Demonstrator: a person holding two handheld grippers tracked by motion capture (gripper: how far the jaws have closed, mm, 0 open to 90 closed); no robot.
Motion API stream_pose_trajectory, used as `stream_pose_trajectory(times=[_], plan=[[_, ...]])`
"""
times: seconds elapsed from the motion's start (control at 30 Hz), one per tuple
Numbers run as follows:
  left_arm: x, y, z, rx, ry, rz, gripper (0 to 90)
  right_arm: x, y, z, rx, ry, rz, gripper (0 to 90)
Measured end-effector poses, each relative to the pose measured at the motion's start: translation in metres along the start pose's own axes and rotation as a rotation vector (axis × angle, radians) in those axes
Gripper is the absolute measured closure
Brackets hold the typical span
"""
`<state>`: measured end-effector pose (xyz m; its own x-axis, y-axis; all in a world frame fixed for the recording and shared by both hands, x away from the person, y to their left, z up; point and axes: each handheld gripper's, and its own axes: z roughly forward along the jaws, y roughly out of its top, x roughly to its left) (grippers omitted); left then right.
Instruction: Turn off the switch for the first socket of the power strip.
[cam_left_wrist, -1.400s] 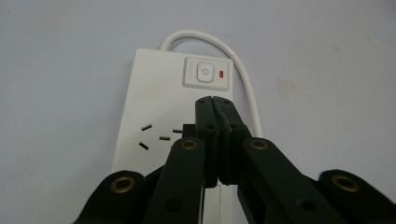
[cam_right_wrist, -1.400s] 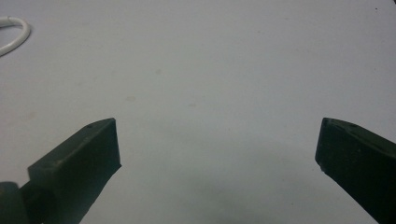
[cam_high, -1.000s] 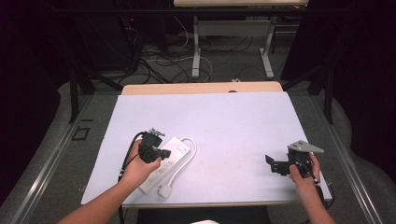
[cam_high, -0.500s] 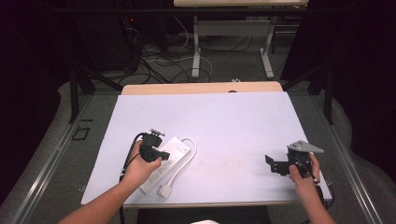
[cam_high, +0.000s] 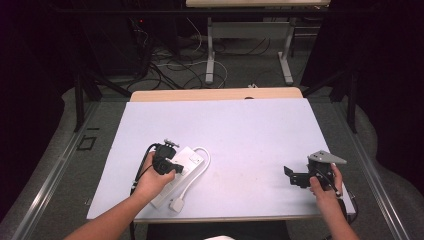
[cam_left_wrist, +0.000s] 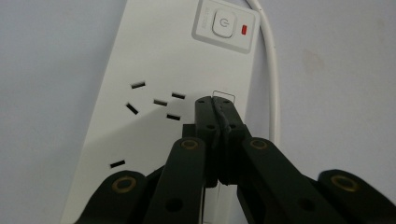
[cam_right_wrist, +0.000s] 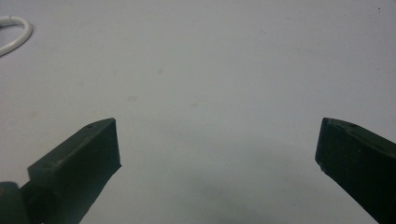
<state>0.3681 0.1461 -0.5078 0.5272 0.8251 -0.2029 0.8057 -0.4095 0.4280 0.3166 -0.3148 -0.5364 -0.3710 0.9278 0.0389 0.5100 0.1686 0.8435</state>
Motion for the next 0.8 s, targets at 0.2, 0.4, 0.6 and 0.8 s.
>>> stream_pose_trajectory(times=[0.2,0.4,0.6,0.8], plan=[[0.0007,-0.0005,0.0018,-0.002,-0.002,-0.012,89.7,0.0000,-0.0001,-0.0001,0.000,-0.002,0.001,0.0],[0.0016,-0.0007,0.0022,-0.001,-0.004,-0.017,89.3,0.0001,0.0001,-0.0005,0.003,-0.003,-0.001,0.0],[0.0017,-0.0008,0.0023,-0.002,-0.004,-0.015,89.2,0.0000,0.0001,-0.0003,0.001,-0.003,-0.002,0.0],[0.0018,-0.0011,0.0023,-0.002,-0.006,-0.016,89.5,0.0000,-0.0001,-0.0001,0.000,0.000,-0.001,0.0]])
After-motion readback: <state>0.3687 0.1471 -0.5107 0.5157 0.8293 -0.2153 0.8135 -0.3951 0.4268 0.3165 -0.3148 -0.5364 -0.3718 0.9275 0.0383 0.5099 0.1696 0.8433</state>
